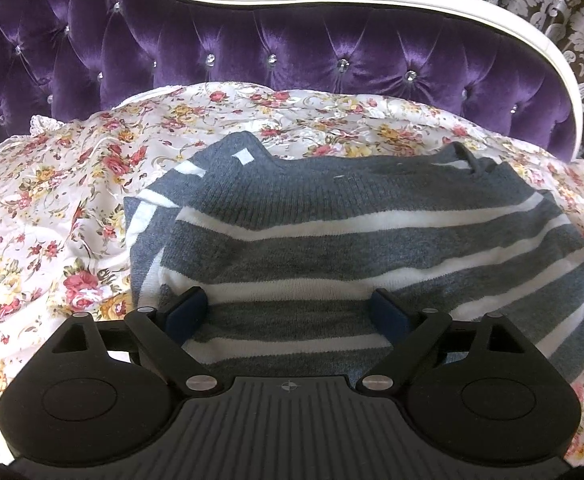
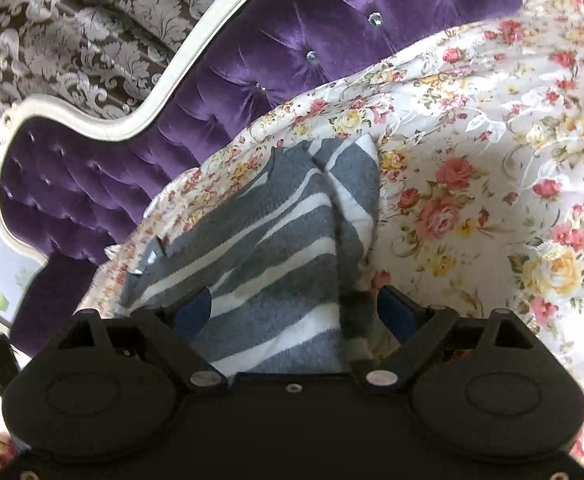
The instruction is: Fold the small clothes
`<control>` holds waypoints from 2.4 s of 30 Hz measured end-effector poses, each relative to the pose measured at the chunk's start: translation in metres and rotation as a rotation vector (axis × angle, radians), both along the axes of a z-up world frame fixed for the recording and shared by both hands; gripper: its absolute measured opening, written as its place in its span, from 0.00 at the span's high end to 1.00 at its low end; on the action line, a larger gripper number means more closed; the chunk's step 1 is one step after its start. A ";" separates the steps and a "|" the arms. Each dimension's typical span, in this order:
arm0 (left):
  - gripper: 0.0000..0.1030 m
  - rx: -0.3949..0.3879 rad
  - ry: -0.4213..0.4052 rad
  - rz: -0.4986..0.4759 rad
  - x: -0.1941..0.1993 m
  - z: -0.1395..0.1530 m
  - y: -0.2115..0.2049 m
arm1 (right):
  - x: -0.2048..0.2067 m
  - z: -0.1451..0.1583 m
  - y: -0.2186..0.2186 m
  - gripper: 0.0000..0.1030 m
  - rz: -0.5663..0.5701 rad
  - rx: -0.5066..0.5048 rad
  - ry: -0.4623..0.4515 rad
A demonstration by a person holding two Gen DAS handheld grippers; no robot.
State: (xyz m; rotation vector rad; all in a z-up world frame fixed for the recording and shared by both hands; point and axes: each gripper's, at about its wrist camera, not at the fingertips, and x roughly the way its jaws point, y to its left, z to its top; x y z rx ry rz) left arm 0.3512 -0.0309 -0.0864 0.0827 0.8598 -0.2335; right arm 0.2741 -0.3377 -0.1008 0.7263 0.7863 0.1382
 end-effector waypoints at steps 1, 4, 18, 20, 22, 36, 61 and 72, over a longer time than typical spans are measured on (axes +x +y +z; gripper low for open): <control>0.12 0.000 0.000 0.000 0.000 0.000 0.000 | 0.000 -0.002 -0.005 0.11 -0.012 0.041 -0.001; 0.12 0.001 0.004 -0.003 0.000 0.000 0.000 | -0.001 -0.008 -0.020 0.11 -0.057 0.162 0.003; 0.12 0.007 0.017 0.009 0.001 0.000 -0.001 | 0.038 -0.017 -0.008 0.04 0.095 0.193 -0.093; 0.12 0.012 0.020 0.009 0.002 0.000 -0.002 | 0.042 -0.016 -0.004 0.01 0.120 0.187 -0.111; 0.12 0.016 0.025 0.007 0.002 0.001 -0.003 | 0.041 -0.015 -0.001 0.00 0.131 0.174 -0.121; 0.21 -0.016 0.018 -0.075 -0.023 0.040 -0.039 | 0.035 -0.014 -0.002 0.02 0.125 0.160 -0.129; 0.07 0.111 0.085 -0.012 -0.002 -0.008 -0.089 | 0.032 -0.022 -0.009 0.65 0.089 0.095 -0.054; 0.06 0.111 0.092 -0.013 0.000 -0.008 -0.088 | 0.033 -0.014 0.000 0.68 0.088 -0.004 -0.029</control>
